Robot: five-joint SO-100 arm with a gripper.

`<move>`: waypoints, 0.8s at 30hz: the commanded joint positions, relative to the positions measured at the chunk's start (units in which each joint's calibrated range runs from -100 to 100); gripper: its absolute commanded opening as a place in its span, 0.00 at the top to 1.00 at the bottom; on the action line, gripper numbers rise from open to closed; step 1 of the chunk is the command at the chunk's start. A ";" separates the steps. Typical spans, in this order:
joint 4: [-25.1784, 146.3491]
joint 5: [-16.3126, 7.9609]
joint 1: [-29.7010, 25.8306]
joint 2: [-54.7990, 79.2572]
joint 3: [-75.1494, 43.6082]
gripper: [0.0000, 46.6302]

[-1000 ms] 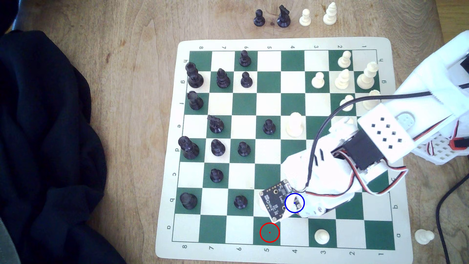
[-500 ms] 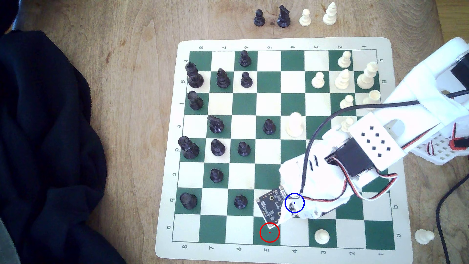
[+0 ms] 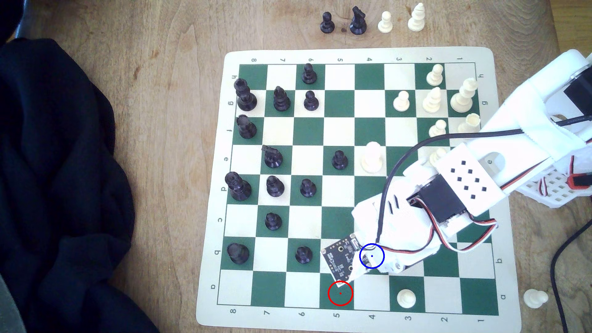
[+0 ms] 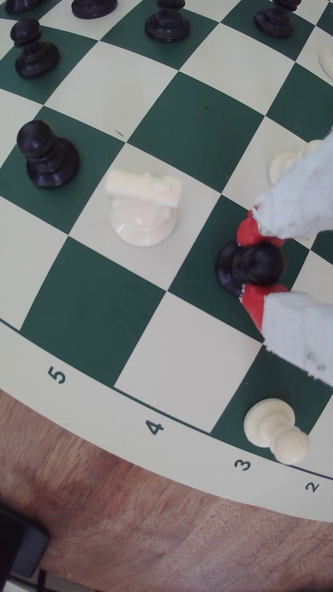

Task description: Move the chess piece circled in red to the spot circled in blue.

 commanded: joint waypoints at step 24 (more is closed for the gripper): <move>12.62 -0.05 0.58 -20.72 -0.54 0.51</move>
